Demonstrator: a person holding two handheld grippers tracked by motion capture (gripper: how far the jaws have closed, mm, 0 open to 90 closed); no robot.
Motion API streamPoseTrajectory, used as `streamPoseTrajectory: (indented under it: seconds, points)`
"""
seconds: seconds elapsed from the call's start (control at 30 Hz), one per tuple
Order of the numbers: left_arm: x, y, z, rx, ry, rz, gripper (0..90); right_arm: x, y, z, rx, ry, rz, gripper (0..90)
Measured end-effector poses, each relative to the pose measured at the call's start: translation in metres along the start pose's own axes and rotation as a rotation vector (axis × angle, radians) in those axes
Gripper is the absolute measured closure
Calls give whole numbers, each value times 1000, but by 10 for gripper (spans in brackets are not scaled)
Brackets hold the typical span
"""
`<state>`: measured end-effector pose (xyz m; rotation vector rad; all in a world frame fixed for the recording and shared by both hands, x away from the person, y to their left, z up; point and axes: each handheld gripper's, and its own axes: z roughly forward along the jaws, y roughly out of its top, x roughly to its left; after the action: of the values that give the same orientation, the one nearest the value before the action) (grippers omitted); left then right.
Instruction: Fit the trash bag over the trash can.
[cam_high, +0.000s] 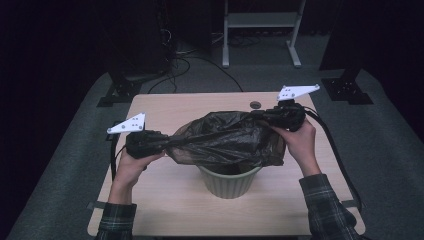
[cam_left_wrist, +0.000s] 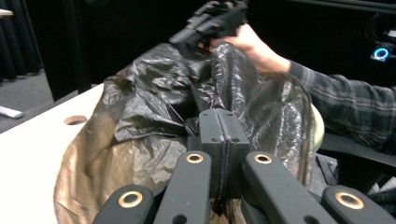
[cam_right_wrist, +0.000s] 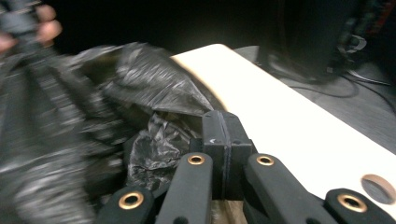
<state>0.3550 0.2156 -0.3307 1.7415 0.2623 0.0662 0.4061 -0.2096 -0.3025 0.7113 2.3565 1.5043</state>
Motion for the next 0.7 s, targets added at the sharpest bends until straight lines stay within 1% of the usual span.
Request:
streamPoseTrajectory:
  seconds: [0.1, 0.17, 0.2, 0.27, 0.3, 0.37, 0.4, 0.43, 0.47, 0.5, 0.57, 0.67, 0.7]
  points:
    - [0, 0, 0, 2, -4, 3, 897, -16, 0, 1, -8, -65, 44, 900]
    - [0, 0, -1, 3, -6, 4, 897, -24, -1, 1, -9, -90, 68, 900]
    - [0, -1, -1, 3, -6, 5, 897, -28, -2, 2, -9, -110, 78, 900]
    - [0, -1, -2, 3, -4, 5, 897, -37, -5, 5, 10, -154, 104, 900]
    - [1, -1, -3, 0, 0, 3, 897, -39, -7, 6, 18, -174, 110, 900]
    - [2, -3, -4, -2, 4, 1, 897, -46, -12, 10, 35, -193, 135, 900]
    - [2, -3, -5, -2, 8, -3, 897, -48, -14, 12, 41, -195, 139, 900]
    - [2, -3, -5, -4, 10, -4, 897, -48, -16, 13, 40, -180, 146, 856]
    - [3, -4, -6, -9, 10, -5, 896, -48, -17, 12, 35, -177, 147, 760]
    - [3, -4, -6, -9, 11, -3, 896, -46, -17, 11, 23, -183, 149, 725]
    - [2, -4, -6, -9, 8, -3, 896, -40, -16, 3, -8, -178, 142, 627]
    - [1, -3, -4, -6, 2, -1, 896, -29, -12, -11, -38, -177, 110, 577]
    - [1, -3, -4, -5, 1, 1, 896, -24, -11, -18, -51, -169, 103, 570]
